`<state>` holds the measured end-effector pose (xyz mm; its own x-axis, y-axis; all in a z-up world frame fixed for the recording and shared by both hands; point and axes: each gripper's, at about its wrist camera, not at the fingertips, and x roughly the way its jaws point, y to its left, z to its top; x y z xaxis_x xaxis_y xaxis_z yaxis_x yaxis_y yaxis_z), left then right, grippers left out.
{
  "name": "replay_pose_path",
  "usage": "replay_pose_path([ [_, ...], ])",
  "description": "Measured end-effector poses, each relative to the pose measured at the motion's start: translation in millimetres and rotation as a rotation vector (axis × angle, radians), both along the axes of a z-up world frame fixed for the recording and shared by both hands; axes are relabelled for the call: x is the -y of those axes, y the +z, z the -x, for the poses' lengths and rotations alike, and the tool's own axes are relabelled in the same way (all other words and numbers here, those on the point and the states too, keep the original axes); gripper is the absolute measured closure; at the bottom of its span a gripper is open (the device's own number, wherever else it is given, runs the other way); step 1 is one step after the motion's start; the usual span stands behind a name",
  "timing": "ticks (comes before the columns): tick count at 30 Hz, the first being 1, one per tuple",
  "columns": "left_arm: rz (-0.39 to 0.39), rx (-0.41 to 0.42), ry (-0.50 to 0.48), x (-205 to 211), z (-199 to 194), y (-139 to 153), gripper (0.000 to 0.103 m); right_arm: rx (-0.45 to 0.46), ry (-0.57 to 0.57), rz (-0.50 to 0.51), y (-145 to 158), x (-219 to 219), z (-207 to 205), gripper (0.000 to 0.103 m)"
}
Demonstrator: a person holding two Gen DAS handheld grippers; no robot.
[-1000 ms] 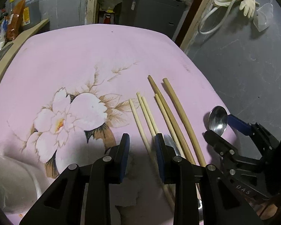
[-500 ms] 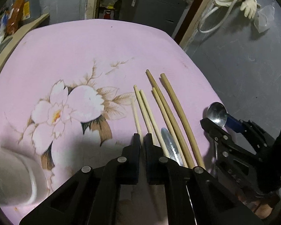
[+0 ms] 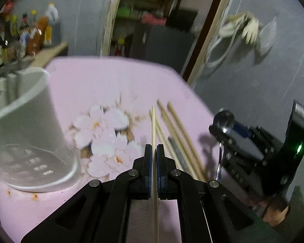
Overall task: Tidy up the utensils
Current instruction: 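Lift the chopstick with the left tool while the right tool carries the spoon to the holder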
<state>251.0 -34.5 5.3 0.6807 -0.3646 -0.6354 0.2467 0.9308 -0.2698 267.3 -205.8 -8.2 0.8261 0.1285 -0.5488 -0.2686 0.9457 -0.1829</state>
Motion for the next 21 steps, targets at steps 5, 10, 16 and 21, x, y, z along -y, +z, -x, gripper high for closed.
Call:
replay_pose_path([
  [5,0.020,0.165,0.041,-5,23,15,0.101,0.184,0.005,0.072,10,-12,29,0.097],
  [10,0.011,0.174,0.038,-4,30,14,0.101,0.183,0.028,0.100,6,-20,25,0.099],
  [16,0.052,0.173,0.056,-17,30,14,0.101,0.166,0.032,0.000,13,-9,32,0.100],
  [21,0.082,0.276,0.091,-30,40,35,0.101,0.289,0.024,-0.060,36,-8,54,0.100],
])
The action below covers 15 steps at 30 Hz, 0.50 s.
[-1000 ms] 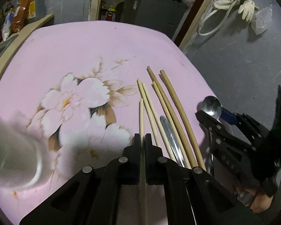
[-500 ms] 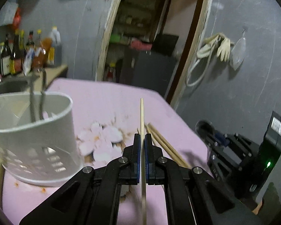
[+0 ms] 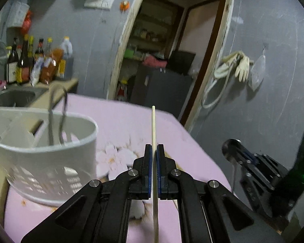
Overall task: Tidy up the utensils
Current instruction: 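Lift the chopstick with the left tool while the right tool carries the spoon to the holder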
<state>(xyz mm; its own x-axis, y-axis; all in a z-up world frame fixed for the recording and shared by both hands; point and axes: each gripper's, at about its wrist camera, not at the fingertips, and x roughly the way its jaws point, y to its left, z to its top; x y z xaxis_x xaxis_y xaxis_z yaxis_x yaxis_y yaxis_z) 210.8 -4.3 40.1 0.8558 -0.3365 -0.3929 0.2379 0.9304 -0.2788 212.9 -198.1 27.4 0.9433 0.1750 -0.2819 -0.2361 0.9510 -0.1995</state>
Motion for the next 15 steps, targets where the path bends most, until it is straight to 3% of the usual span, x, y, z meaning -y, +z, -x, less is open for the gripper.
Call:
replay_pose_path([
  [8,0.024,0.194,0.057,-28,14,44,0.101,0.213,0.065,-0.113,55,-22,29,0.100],
  [15,0.035,0.333,0.147,-81,17,82,0.101,0.362,0.153,-0.224,94,-56,35,0.100],
])
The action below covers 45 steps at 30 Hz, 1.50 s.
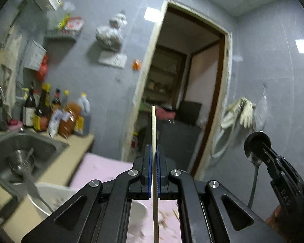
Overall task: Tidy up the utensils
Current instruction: 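Lift the chopstick with the left tool while the right tool carries the spoon to the holder, then drop the chopstick into the holder with the left tool while the right tool releases the spoon there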
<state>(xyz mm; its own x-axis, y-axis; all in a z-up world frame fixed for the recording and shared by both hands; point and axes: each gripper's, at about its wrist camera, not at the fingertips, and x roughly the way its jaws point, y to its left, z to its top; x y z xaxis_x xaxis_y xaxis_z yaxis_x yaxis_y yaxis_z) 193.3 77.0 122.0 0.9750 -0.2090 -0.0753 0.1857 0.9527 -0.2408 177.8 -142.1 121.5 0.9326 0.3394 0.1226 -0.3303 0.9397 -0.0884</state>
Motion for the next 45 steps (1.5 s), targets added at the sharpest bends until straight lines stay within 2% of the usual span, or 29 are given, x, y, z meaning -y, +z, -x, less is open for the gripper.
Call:
replay_pose_path([
  [3,0.013,0.042,0.049,-33,0,13,0.101,0.037,0.055,-0.059,15,-22,-9,0.100],
  [8,0.042,0.087,0.158,-84,-2,17,0.101,0.032,0.134,-0.144,26,-55,-29,0.100],
  [15,0.067,0.092,0.252,-123,-21,3,0.101,0.040,0.134,-0.091,13,-106,-52,0.100],
  [23,0.039,0.057,0.284,-120,-37,-26,0.101,0.010,0.110,0.011,-19,-130,-69,0.099],
  [33,0.038,0.005,0.283,-112,-31,-48,0.101,-0.078,0.154,0.046,-40,-126,-71,0.098],
  [36,0.008,-0.003,0.295,-107,-26,-49,0.101,-0.113,0.184,0.044,-44,-122,-71,0.097],
  [39,-0.002,-0.022,0.285,-106,-24,-49,0.100,-0.164,0.213,0.038,-48,-120,-74,0.095],
  [42,0.006,-0.035,0.264,-105,-22,-47,0.099,-0.185,0.242,0.024,-50,-116,-74,0.086],
  [45,0.023,-0.039,0.239,-106,-18,-46,0.088,-0.189,0.278,0.003,-48,-112,-72,0.081],
])
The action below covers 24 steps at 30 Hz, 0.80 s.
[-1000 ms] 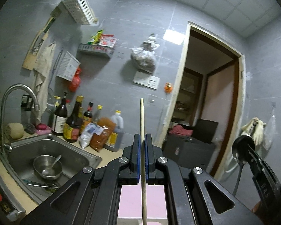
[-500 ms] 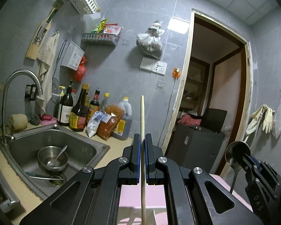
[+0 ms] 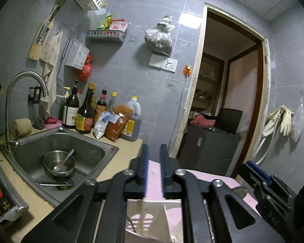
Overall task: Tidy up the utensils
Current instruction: 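Drop the chopstick into the holder with the left tool while the right tool releases the spoon there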
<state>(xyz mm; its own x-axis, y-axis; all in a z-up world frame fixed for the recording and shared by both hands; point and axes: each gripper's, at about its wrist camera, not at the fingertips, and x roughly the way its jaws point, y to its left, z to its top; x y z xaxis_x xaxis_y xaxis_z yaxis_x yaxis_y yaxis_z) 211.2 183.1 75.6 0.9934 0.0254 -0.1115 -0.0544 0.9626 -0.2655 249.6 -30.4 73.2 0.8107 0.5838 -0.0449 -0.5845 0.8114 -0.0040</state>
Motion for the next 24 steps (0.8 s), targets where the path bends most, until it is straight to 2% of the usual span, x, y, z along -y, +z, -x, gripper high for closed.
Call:
replay_pose_path([
  [3,0.045,0.015,-0.031,-2,6,2,0.084,0.005,0.019,-0.029,4,6,4,0.079],
  [5,0.042,0.014,-0.035,1,9,6,0.083,0.007,0.011,-0.041,8,11,6,0.076],
  [6,0.037,0.016,-0.040,4,11,8,0.078,0.008,0.008,-0.045,10,13,7,0.075],
  [7,0.033,0.021,-0.044,6,13,10,0.071,0.011,-0.002,-0.052,12,17,9,0.070],
  [8,0.032,0.029,-0.049,9,15,12,0.068,0.014,-0.011,-0.057,14,20,10,0.064],
  [11,0.023,0.047,-0.074,20,22,19,0.065,0.032,-0.046,-0.068,21,33,16,0.055],
  [13,0.011,0.054,-0.089,29,24,25,0.052,0.046,-0.075,-0.075,25,43,20,0.047],
  [14,0.006,0.061,-0.098,34,26,27,0.048,0.053,-0.091,-0.082,28,50,23,0.037],
  [16,-0.001,0.073,-0.123,45,29,32,0.039,0.069,-0.115,-0.096,32,62,28,0.027],
  [18,-0.014,0.073,-0.152,58,30,36,0.032,0.092,-0.153,-0.094,37,77,36,0.023],
  [22,-0.026,0.081,-0.210,83,34,38,0.013,0.108,-0.213,-0.087,43,104,48,0.005],
  [24,-0.031,0.082,-0.246,96,37,38,0.009,0.115,-0.250,-0.081,43,119,55,0.000],
])
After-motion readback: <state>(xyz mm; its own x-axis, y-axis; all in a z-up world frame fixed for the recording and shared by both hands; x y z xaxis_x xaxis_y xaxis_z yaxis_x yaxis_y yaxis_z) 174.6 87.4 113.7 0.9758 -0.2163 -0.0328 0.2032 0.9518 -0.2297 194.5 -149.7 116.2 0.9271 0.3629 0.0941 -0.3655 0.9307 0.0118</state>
